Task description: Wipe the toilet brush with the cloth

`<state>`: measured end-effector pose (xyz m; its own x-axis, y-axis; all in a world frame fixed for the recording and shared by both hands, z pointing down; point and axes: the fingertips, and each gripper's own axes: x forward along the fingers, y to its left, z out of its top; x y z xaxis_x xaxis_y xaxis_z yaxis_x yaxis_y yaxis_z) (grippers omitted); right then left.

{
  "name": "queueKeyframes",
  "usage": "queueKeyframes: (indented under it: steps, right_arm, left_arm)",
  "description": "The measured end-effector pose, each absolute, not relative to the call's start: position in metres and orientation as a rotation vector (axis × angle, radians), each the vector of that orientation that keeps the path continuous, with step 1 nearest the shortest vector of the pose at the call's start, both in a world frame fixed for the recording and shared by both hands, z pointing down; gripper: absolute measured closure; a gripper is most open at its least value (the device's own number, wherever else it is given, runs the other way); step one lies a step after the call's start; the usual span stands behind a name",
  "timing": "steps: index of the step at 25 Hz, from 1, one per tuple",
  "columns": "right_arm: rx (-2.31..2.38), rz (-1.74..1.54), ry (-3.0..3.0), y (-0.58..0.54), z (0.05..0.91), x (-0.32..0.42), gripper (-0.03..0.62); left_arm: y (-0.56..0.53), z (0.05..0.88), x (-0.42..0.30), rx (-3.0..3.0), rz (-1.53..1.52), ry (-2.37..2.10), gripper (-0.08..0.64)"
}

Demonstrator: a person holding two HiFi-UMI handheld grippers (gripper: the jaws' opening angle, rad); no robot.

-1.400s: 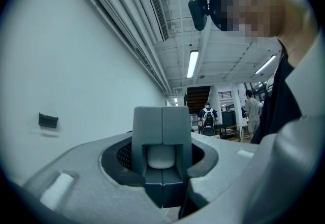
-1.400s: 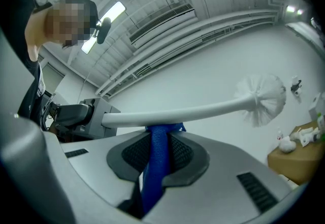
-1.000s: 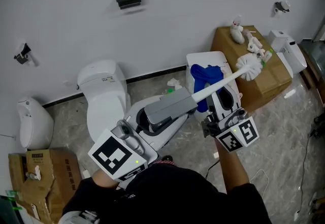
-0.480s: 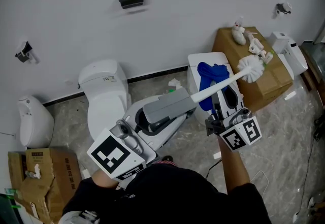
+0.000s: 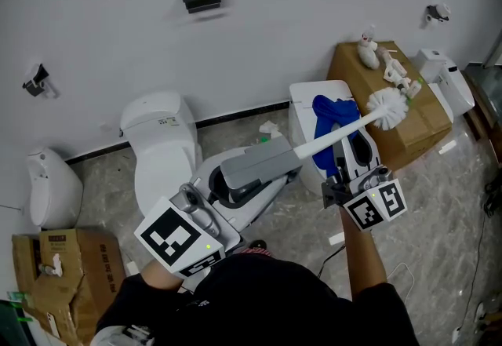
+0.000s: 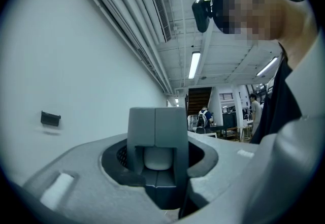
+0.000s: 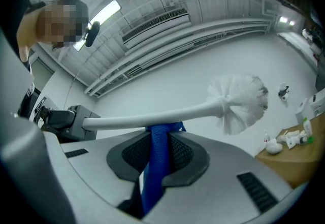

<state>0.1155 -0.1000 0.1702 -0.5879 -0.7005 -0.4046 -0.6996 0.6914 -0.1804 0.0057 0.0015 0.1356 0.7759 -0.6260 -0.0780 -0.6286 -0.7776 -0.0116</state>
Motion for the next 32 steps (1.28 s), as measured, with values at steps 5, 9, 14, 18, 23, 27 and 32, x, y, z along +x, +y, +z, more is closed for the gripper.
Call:
queueKeyframes:
  steps: [5, 9, 14, 18, 23, 27, 32]
  right_arm:
    - [-1.107, -0.011, 2.444, -0.108, 0.173, 0.126, 0.528]
    - [-1.122, -0.026, 2.442, -0.113, 0.176, 0.129, 0.528]
    - [-1.134, -0.029, 2.437, -0.118, 0.175, 0.131, 0.527]
    - [-1.142, -0.029, 2.431, -0.12, 0.176, 0.138, 0.528]
    - [-1.157, -0.035, 2.418, -0.124, 0.177, 0.145, 0.527]
    - [-1.166, -0.04, 2.412, -0.125, 0.178, 0.149, 0.527]
    - [-1.179, -0.057, 2.4, -0.127, 0.179, 0.157, 0.527]
  left_arm:
    - [-0.004, 0.138, 0.01, -2.935, 0.098, 1.029, 0.393]
    - [-0.007, 0.14, 0.009, -2.938, 0.096, 1.032, 0.393]
    - [-0.011, 0.139, 0.008, -2.938, 0.096, 1.034, 0.393]
    - [-0.011, 0.137, 0.009, -2.931, 0.084, 1.02, 0.393]
    - [-0.012, 0.136, 0.009, -2.914, 0.062, 1.0, 0.393]
    - [-0.012, 0.136, 0.009, -2.913, 0.062, 0.998, 0.393]
    - [-0.011, 0.135, 0.008, -2.908, 0.058, 0.984, 0.393]
